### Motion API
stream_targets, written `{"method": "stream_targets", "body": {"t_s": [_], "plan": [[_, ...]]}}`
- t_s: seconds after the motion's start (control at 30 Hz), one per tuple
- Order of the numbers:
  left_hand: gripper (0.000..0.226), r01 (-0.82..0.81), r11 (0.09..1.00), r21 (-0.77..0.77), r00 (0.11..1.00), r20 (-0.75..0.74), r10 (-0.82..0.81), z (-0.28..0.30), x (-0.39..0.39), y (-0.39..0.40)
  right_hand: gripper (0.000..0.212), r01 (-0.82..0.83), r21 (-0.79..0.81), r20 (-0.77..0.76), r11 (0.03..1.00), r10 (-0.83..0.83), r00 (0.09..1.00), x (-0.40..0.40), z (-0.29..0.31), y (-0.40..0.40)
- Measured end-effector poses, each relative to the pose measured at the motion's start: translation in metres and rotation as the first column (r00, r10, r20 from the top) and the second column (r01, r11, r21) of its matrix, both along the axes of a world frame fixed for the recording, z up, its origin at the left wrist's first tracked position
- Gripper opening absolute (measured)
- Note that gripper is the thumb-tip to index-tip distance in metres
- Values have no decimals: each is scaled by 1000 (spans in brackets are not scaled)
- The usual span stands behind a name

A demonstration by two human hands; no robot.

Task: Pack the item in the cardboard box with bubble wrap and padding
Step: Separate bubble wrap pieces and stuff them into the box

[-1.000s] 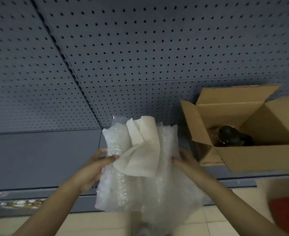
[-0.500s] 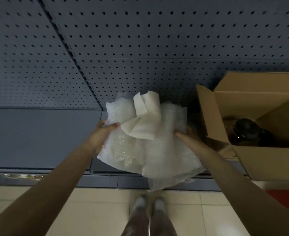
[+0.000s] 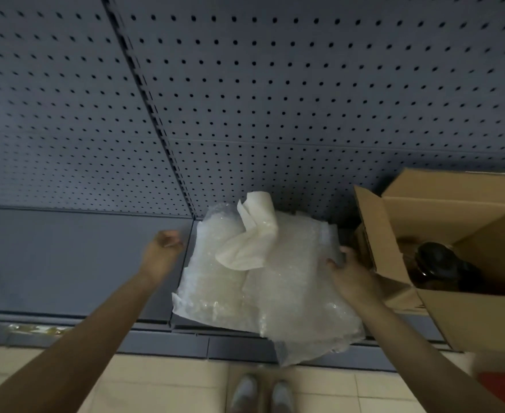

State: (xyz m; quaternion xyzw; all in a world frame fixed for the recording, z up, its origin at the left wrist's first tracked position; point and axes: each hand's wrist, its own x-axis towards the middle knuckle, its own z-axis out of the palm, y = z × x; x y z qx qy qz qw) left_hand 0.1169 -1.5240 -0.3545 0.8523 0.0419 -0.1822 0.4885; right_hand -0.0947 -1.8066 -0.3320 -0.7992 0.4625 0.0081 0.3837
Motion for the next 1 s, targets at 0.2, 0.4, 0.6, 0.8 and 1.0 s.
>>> {"method": "stream_targets", "body": {"t_s": [0.2,0.4,0.6,0.8,1.0], "plan": [[14,300,932,-202,936,-129,-329,42,-24,-33,47,-80,-189,91,979,99,991,10,15,37],[66,494,868,-57,864,-76,-497,50,-59,-82,75,76,155,82,985,-89,993,9,5,52],[83,647,719,255,758,-115,-642,22,-83,-103,84,163,325,25,932,-181,983,11,-10,50],[46,430,826,364,843,166,-512,31,-77,-89,67,144,282,-99,949,-120,988,13,-14,52],[46,304,772,559,728,386,-566,48,-55,-44,28,218,256,25,942,-232,972,9,-11,47]]}}
